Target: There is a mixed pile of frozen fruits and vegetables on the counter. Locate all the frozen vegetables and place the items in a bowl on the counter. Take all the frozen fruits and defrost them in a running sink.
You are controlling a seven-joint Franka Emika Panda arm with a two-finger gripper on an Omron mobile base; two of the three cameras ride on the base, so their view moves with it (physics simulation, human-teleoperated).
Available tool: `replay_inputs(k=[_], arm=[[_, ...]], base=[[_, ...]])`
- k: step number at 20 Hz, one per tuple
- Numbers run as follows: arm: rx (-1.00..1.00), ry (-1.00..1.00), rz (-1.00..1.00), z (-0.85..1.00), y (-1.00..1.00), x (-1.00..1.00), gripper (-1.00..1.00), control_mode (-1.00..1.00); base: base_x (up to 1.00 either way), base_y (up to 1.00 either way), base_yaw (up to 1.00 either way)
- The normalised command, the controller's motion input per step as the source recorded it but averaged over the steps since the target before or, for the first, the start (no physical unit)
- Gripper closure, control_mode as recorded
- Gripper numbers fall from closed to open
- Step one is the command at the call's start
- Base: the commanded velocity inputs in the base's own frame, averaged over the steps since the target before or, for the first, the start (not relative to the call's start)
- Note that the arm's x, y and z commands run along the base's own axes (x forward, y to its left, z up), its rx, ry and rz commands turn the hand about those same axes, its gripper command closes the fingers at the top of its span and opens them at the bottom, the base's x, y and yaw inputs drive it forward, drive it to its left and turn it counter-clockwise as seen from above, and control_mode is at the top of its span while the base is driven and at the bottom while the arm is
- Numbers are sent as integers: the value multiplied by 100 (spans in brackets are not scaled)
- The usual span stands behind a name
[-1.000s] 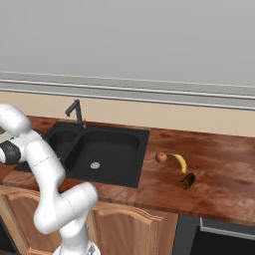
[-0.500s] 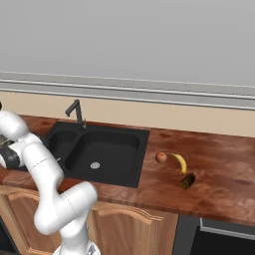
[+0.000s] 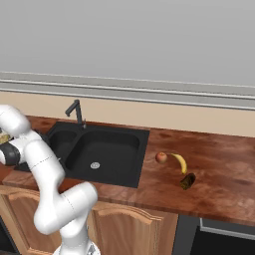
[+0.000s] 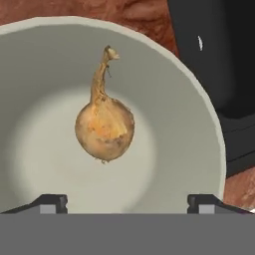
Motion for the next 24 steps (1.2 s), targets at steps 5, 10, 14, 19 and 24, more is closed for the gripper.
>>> replay_inputs(k=[5, 10, 14, 19, 24], arm=[[0, 0, 2, 88, -38, -30, -100, -100], [0, -3, 2, 28, -90, -74, -100, -100], [2, -1, 0, 11, -100, -82, -100, -100], [11, 1, -1, 17, -100, -66, -100, -100], [16, 0, -3, 6, -97, -39, -100, -100]], base=[[0, 0, 0], [0, 0, 0], [0, 0, 0], [0, 0, 0], [0, 0, 0]])
